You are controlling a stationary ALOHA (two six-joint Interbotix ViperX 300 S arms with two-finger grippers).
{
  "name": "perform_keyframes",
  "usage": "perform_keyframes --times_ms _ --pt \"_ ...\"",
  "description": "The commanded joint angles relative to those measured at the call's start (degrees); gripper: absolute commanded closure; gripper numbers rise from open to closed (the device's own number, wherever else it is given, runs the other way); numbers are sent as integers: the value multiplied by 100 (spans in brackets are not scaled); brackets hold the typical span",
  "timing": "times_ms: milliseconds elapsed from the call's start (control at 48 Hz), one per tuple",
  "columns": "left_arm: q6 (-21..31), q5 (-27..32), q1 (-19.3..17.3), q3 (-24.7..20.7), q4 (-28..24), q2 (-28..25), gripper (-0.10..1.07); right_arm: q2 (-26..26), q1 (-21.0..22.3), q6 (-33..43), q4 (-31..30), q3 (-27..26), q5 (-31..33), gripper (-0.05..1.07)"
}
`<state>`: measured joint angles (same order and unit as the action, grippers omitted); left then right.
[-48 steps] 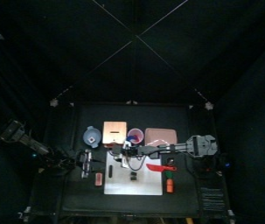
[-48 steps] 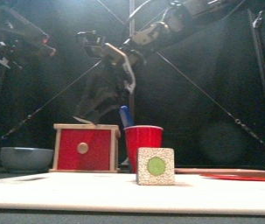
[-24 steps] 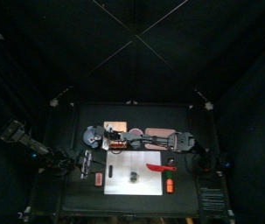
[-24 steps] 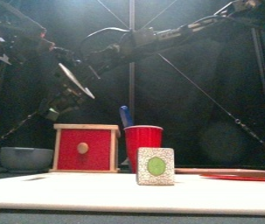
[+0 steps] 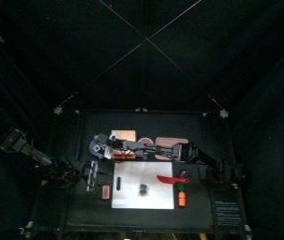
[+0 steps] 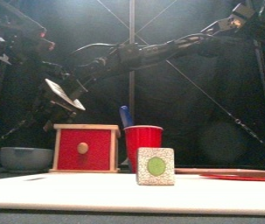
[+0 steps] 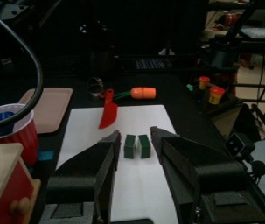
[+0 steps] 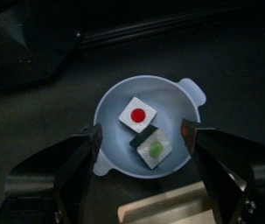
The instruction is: Place cut sushi roll into bowl
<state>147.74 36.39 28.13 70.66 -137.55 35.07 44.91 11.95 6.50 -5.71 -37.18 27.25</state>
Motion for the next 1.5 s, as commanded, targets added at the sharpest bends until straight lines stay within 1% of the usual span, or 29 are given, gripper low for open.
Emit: perform_keyframes --times_ms 0,146,271,333,354,562,667,771,958,1146,1479 --pt "-9 35 -18 -141 0 0 22 -325 62 -18 -9 -88 114 2" --pt "0 44 -18 -141 0 0 22 -712 26 -97 -132 202 765 2" --pt "0 35 -18 -141 9 0 22 -1248 -149 -97 -202 826 1292 2" --pt "0 44 -9 -141 9 0 22 -1547 -281 -97 -220 1239 1433 2" --pt "0 44 -18 -141 9 0 22 -1688 -352 -88 -211 1468 1459 2" --pt "0 53 -18 -141 -18 0 22 -2575 -844 44 0 3120 1371 2" --pt "0 53 -18 -141 -9 0 22 -2830 -984 53 193 3665 1195 2" --pt "0 53 -18 -141 9 9 22 -3032 -1090 35 404 4078 888 2" --pt "0 53 -18 -141 26 9 22 -3234 -1310 53 677 4570 844 2" --pt "0 53 -26 -123 35 9 22 -3340 -1459 35 1011 4896 976 2" --pt "0 35 -70 -105 79 9 22 -3349 -1661 44 1424 5063 984 2"
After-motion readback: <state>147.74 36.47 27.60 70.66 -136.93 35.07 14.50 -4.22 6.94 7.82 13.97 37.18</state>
